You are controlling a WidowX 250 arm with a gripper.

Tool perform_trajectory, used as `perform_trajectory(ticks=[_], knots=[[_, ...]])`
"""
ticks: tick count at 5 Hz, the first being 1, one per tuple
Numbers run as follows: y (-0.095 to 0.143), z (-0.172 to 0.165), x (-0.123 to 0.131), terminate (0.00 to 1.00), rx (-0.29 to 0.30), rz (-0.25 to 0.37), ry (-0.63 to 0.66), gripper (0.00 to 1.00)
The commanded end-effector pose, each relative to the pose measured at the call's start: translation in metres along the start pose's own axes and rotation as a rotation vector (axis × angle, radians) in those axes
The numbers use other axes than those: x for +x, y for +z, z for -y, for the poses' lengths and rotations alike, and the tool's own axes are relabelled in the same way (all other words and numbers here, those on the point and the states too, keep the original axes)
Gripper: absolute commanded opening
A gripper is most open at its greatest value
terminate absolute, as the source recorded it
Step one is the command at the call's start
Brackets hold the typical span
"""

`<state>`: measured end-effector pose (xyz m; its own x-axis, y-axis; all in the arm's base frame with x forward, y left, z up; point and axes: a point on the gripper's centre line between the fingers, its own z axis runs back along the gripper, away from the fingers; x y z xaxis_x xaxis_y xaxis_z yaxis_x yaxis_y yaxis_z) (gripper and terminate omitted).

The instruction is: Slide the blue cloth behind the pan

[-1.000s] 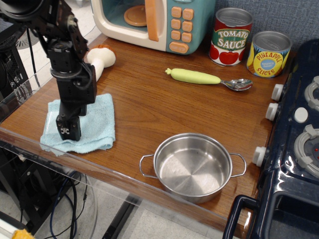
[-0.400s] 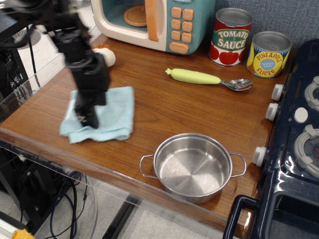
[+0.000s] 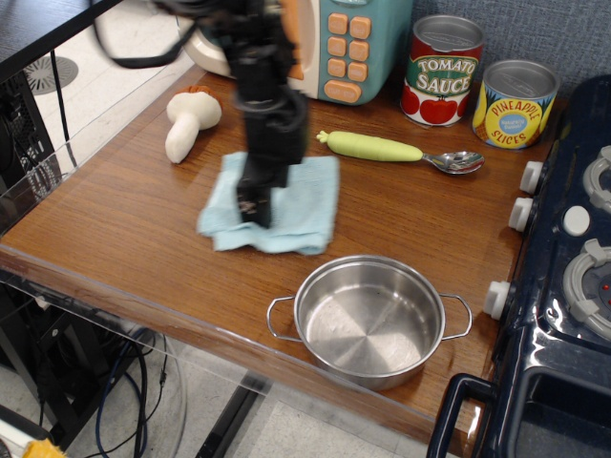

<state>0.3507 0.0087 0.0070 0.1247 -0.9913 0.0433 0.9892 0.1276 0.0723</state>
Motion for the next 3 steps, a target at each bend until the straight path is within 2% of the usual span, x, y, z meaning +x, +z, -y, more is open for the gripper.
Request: perform_trajectory(ticks=[1,3], knots=[[-0.015,0.008,0.073,0.0,-0.064,0.04,-0.172,1.0],[-0.019,0.022,0.109,0.0,-0.081,0.032,-0.279,1.0]])
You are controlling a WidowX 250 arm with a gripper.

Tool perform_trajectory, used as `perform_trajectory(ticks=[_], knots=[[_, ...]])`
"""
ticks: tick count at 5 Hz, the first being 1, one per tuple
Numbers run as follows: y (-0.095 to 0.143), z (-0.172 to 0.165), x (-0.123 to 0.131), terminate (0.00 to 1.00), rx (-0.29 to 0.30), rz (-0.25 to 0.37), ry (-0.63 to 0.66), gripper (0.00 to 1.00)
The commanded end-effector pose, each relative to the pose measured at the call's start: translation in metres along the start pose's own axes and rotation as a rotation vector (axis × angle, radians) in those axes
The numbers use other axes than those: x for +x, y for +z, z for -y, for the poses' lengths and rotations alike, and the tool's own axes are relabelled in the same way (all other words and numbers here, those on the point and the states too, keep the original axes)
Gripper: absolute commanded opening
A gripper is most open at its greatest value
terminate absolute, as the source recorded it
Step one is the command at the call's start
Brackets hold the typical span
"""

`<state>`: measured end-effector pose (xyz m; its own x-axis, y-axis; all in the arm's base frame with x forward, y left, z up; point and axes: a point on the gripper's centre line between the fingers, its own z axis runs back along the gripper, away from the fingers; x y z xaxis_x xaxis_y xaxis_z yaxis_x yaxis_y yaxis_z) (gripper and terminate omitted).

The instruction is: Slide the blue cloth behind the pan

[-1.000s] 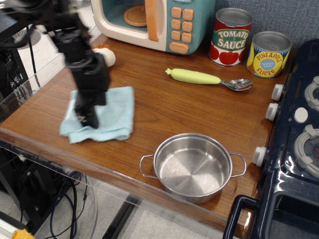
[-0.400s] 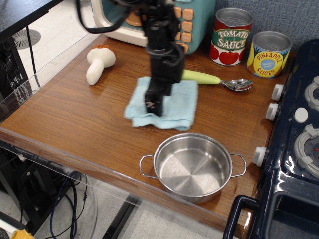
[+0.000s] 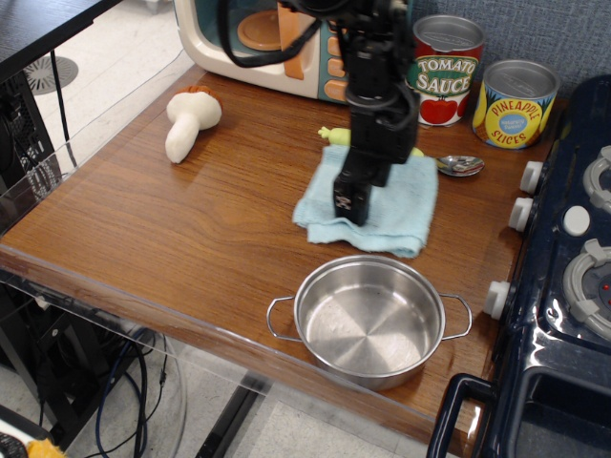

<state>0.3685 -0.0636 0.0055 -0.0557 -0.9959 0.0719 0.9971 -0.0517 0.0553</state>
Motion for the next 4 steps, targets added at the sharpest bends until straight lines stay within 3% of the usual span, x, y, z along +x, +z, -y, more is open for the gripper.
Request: perform_trajectory(ticks=[1,2,4], knots=[[-0.012,0.025,0.053,0.0,-0.052,-0.01,-0.134,1.0],[-0.007,0.026,0.064,0.0,-0.043,-0.014,-0.164,1.0],[0.019,0.018,0.057,0.0,-0.004,-0.001,-0.123,1.0]])
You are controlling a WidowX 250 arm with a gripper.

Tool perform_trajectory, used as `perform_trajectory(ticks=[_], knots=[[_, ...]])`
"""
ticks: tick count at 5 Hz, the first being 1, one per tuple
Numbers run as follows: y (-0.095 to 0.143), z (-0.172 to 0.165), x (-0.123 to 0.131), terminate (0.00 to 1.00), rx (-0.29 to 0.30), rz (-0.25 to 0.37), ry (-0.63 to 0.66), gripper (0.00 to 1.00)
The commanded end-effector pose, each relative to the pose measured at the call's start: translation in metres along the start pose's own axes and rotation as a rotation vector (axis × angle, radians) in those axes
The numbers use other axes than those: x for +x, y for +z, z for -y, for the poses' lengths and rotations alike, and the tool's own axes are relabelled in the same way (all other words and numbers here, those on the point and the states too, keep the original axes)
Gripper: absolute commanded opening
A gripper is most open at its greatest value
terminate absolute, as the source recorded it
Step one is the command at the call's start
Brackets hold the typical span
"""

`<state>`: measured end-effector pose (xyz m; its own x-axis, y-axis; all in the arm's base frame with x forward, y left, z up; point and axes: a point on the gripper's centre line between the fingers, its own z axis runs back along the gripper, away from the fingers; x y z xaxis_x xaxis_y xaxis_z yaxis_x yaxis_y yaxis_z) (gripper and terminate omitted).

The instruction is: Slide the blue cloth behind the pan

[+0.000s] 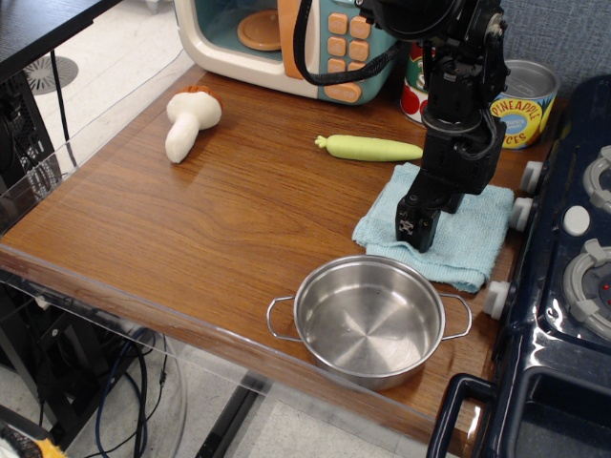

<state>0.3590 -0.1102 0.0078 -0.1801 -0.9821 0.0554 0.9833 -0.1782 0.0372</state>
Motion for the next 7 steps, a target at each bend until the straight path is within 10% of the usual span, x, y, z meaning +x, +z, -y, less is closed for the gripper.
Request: perform_trajectory(ticks=[1,6,7], knots=[[0.045,0.007,0.004,0.0,0.07,0.024,0.043,1.0],[0.095,0.018,-0.003,0.0,0.21,0.028,0.071,1.0],[0.095,0.018,-0.003,1.0,0.21,0.028,0.071,1.0]])
